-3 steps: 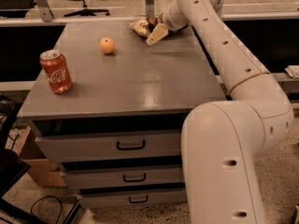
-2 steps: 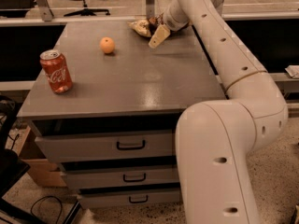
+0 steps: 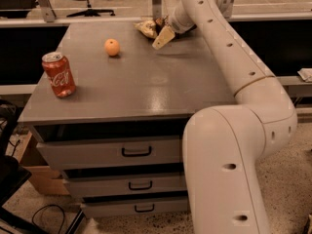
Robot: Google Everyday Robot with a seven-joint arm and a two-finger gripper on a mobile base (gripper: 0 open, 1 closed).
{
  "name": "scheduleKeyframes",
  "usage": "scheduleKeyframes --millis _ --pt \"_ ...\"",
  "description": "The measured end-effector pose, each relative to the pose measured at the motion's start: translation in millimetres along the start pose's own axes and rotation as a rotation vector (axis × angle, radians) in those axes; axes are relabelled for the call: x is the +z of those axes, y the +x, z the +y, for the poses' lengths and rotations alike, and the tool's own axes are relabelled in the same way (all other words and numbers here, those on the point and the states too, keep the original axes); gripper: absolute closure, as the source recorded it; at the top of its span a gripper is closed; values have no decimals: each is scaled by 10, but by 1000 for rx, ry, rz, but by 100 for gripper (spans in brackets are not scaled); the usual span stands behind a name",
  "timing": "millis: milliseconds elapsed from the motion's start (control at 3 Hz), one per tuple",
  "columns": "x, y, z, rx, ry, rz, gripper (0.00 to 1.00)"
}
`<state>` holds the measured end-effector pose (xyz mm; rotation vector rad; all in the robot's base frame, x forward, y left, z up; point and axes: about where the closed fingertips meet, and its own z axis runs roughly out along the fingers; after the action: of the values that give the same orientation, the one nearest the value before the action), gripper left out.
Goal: Move brown chip bag near coke can
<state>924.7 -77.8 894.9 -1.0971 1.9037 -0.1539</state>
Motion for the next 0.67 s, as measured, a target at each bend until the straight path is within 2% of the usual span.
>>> scheduleKeyframes --millis 333,667 --pt "202 -58 -48 48 49 -66 0" --pt "369 -70 -74 68 79 -107 0"
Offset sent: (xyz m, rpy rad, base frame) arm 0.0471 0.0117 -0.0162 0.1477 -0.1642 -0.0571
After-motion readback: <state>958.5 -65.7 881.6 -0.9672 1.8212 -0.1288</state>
